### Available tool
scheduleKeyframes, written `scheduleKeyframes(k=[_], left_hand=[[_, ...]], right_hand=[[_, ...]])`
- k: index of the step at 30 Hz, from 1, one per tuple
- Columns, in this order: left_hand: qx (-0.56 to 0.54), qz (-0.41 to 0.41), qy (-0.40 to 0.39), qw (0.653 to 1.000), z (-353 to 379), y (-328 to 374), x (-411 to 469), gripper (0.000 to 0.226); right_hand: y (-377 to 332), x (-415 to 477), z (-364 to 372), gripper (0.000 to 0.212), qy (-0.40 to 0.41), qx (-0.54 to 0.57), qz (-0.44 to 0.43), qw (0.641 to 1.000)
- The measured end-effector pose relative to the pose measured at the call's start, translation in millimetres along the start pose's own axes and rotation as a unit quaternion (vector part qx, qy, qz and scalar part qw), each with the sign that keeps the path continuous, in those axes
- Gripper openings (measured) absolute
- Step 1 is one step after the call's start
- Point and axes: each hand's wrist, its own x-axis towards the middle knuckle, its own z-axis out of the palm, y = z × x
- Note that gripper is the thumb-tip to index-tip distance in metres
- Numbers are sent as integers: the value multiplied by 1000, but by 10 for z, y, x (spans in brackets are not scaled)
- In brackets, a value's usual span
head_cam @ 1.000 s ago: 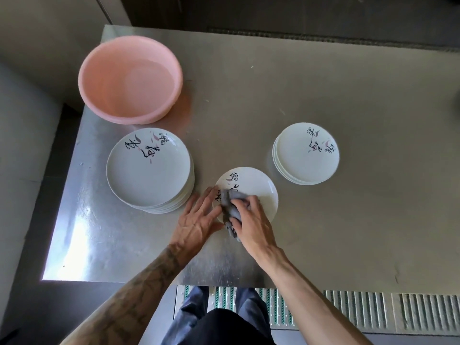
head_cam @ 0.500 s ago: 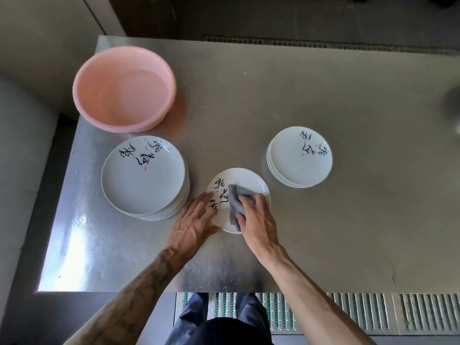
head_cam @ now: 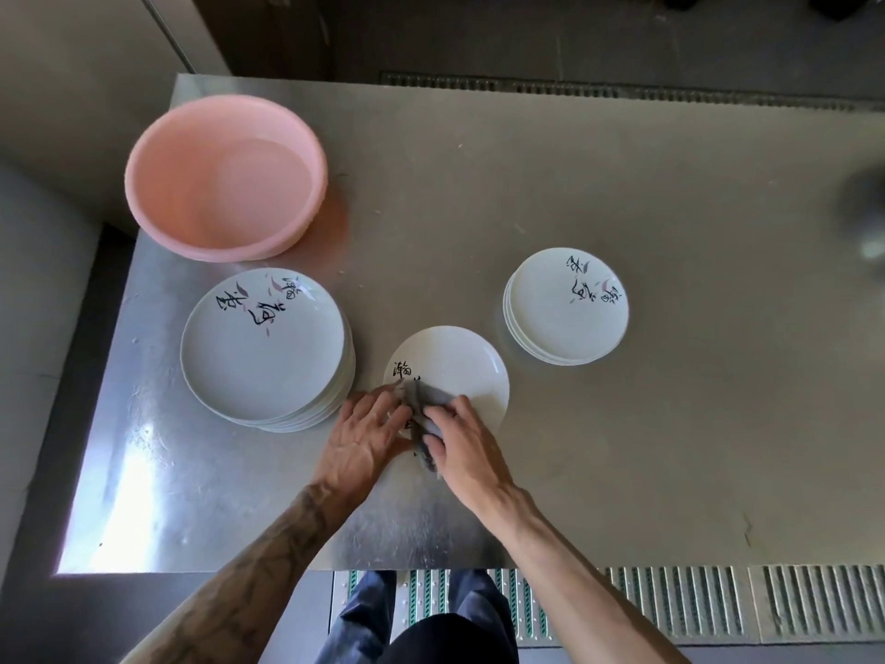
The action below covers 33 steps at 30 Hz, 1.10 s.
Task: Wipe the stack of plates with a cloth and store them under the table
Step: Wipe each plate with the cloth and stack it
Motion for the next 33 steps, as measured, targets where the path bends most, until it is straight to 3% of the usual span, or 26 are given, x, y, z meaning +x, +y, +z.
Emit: scheduleKeyframes(k=[6,12,17,23,27,31,33], left_hand=[[-11,-14,-38,999,-53,4,5,37],[-7,-24,-22,999,-21,142,10,40],[12,-13,-54,998,-69,37,-15,39],[47,2,-75,996,-162,195,67,43],[79,27,-85,993,-197,210,0,64],[35,29,-1,999,-190,248,23,39],[18,31,-2,999,-168,251,41,26]], right_hand=[[83,24,-125,34,67,-56,49,995],[-43,-8,6,39,17,-20,16,1000],[53,9,-86,33,72,-78,55,993],[-44,-15,-36,21,45,28,50,997],[68,-149,-316,26,136,85,55,986],[191,-308,-586,25,260,137,82,952],[230,-359,-661,26,293,150,95,940]])
